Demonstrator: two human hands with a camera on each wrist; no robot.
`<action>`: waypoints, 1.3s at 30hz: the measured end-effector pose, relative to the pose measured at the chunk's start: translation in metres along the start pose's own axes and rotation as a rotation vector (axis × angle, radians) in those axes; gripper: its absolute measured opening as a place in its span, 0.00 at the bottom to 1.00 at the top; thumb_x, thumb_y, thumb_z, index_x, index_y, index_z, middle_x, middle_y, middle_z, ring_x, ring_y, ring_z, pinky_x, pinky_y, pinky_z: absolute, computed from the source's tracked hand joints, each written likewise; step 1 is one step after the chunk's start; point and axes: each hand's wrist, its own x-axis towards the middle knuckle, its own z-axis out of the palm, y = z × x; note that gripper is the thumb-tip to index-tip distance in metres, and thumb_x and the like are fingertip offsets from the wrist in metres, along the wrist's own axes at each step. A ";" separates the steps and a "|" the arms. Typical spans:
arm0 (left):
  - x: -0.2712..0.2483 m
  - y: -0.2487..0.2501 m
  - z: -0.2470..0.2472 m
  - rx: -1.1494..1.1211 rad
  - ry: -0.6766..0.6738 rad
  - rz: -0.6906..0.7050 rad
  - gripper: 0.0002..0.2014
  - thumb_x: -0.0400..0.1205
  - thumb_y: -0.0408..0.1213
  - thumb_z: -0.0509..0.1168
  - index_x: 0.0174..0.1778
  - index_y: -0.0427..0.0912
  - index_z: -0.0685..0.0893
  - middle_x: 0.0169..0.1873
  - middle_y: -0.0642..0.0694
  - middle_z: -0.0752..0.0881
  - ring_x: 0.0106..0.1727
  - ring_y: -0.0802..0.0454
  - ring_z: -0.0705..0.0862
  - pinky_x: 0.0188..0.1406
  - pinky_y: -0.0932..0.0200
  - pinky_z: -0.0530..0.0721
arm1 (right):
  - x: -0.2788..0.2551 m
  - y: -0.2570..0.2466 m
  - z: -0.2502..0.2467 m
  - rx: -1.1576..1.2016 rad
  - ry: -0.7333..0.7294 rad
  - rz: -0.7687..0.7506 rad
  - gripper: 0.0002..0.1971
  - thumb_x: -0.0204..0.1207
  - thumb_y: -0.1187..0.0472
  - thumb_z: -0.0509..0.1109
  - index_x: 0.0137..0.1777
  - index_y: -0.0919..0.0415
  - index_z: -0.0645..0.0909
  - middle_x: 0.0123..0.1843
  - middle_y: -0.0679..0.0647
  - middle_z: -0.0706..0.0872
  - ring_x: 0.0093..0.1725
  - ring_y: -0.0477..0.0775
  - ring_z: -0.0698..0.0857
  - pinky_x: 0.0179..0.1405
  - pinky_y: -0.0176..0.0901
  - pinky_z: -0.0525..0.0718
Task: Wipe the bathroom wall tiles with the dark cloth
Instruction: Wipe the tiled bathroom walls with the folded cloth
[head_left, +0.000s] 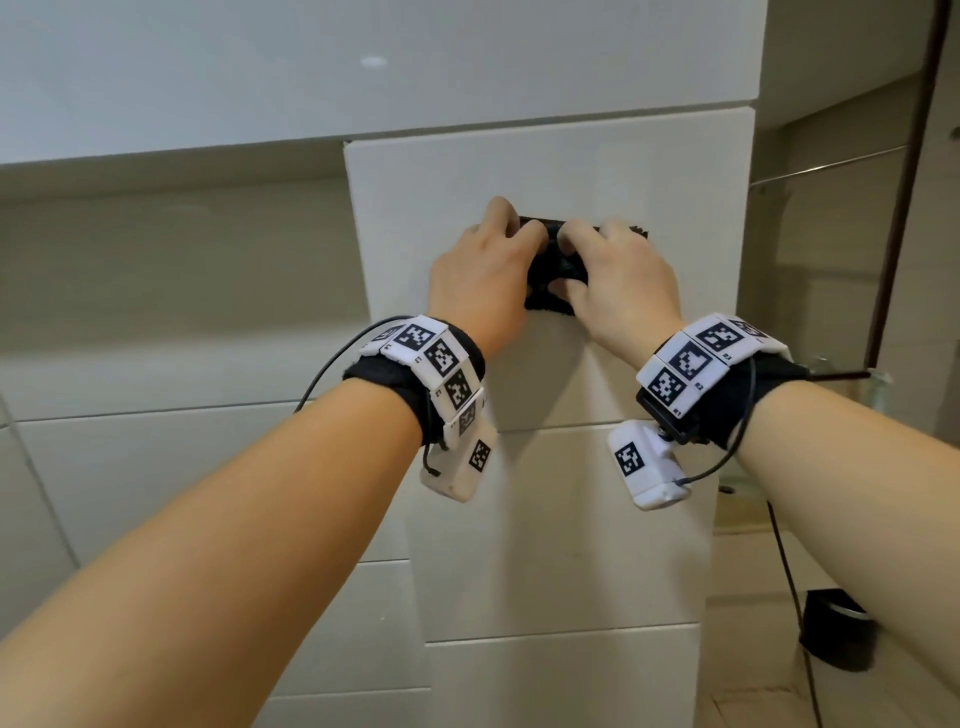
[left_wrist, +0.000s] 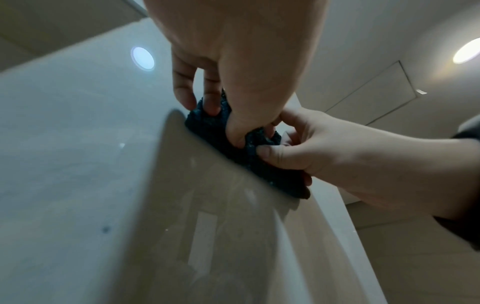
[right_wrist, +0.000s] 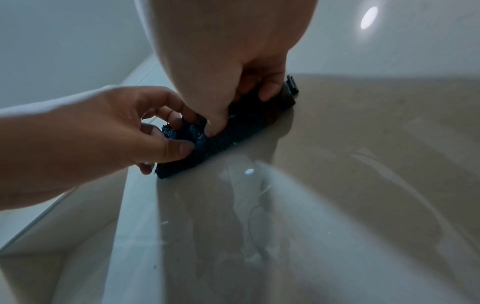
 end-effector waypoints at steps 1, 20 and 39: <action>-0.002 -0.008 -0.003 -0.005 -0.002 -0.012 0.14 0.78 0.32 0.64 0.59 0.46 0.78 0.59 0.45 0.74 0.43 0.45 0.75 0.30 0.52 0.70 | 0.002 -0.008 0.002 0.003 -0.001 -0.006 0.15 0.77 0.57 0.69 0.62 0.51 0.74 0.55 0.58 0.78 0.56 0.65 0.77 0.42 0.50 0.74; -0.039 -0.098 -0.029 -0.002 0.025 -0.137 0.18 0.77 0.34 0.71 0.61 0.48 0.78 0.59 0.44 0.74 0.42 0.45 0.74 0.34 0.49 0.78 | 0.019 -0.105 0.035 -0.006 -0.019 -0.096 0.17 0.78 0.51 0.69 0.66 0.49 0.73 0.58 0.59 0.77 0.59 0.64 0.76 0.41 0.50 0.70; -0.134 -0.082 0.031 -0.064 -0.042 -0.149 0.15 0.73 0.31 0.71 0.54 0.43 0.79 0.53 0.41 0.75 0.40 0.41 0.77 0.27 0.50 0.73 | -0.080 -0.094 0.094 -0.030 -0.096 -0.070 0.19 0.77 0.53 0.72 0.66 0.49 0.74 0.53 0.57 0.75 0.54 0.62 0.76 0.36 0.52 0.79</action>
